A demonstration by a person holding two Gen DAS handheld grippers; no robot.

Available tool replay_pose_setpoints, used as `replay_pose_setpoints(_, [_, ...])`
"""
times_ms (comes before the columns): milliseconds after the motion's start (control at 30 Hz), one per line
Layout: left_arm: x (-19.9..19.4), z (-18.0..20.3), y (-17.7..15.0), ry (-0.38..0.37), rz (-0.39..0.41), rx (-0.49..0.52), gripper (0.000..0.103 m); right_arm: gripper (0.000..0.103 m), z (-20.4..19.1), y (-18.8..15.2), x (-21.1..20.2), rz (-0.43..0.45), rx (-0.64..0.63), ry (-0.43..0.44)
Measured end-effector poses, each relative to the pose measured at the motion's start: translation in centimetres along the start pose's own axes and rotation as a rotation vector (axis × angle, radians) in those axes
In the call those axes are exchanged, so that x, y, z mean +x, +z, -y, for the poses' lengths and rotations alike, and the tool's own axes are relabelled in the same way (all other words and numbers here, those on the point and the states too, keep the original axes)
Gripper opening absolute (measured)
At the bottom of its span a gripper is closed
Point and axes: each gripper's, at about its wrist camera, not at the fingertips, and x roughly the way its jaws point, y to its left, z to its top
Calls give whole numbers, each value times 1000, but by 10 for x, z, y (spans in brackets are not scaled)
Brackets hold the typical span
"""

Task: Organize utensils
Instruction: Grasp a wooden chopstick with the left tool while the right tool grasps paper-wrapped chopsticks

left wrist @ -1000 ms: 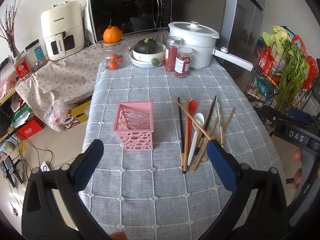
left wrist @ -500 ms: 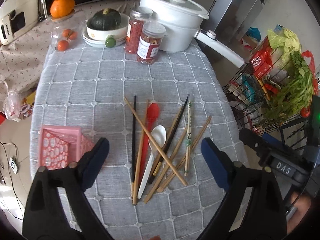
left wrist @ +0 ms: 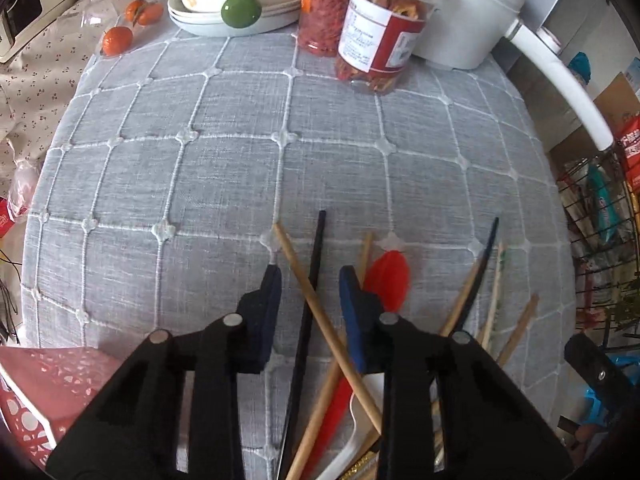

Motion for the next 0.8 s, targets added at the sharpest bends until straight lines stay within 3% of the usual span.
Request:
replay_pose_setpoints(33, [3,0,1,-1,-8,-5,16,92,3,1,3,-5,7,3])
replay_pose_setpoints(200, [-1,0,0,-45,-3,0,10,83,10,5,20,-22,30,17])
replay_pose_setpoints(267, [-16,3,-4,-77,14,23,7,75,10,6,24,-24,34,25])
replay_pose_setpoints(400, [-61,10,-13,-142,78,87,6,65,-4,10,33,-21,2,53])
replay_pose_setpoints(567, [-106,6,-29,-215,159,168,6,38,-29,16,56,-42,-71,47])
replay_pose_setpoints(633, [-123,6,-39,-233,174,187,6,34,-32,20,65,-45,-76,28])
replay_pose_setpoints(800, [-126,-5,-44,-244,219,241,6,20,-40,30,73,-19,-101,16])
